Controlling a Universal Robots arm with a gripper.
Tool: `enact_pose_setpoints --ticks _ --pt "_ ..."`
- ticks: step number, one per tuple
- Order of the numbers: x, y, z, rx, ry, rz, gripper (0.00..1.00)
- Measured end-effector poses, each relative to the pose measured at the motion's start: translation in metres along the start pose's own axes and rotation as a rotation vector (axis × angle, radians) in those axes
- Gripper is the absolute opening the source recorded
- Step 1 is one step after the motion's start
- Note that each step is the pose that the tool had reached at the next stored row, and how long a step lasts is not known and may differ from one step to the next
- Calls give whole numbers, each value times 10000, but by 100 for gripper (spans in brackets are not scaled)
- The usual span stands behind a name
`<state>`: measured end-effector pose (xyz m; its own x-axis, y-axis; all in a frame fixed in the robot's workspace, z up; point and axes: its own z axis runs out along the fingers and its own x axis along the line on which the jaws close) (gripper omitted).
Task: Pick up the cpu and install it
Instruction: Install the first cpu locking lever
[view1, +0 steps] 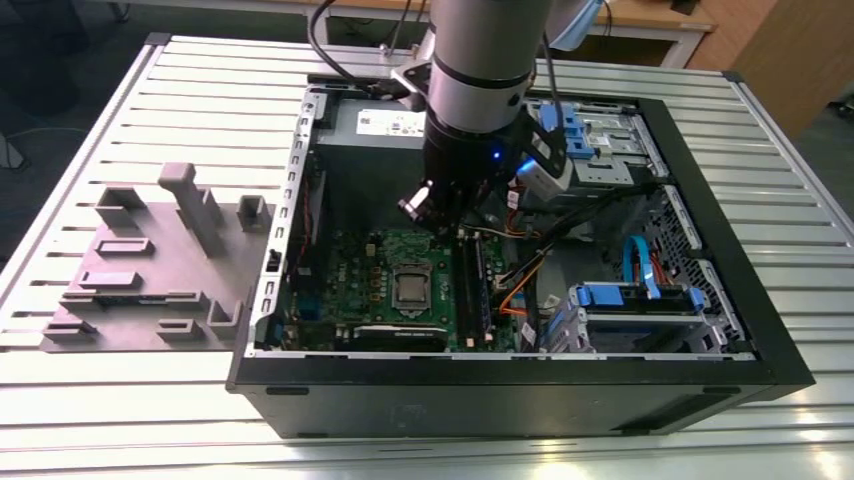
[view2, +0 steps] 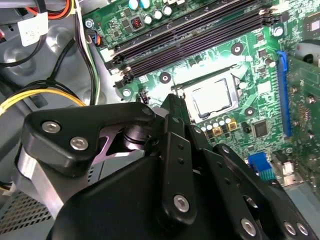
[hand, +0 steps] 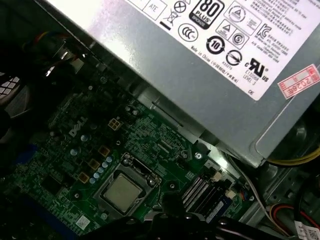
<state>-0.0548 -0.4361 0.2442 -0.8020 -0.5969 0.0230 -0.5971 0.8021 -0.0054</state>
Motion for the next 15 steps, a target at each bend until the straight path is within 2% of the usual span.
enact_pose_setpoints --ticks 15 --pt "122 -118 28 9 -1 -344 10"
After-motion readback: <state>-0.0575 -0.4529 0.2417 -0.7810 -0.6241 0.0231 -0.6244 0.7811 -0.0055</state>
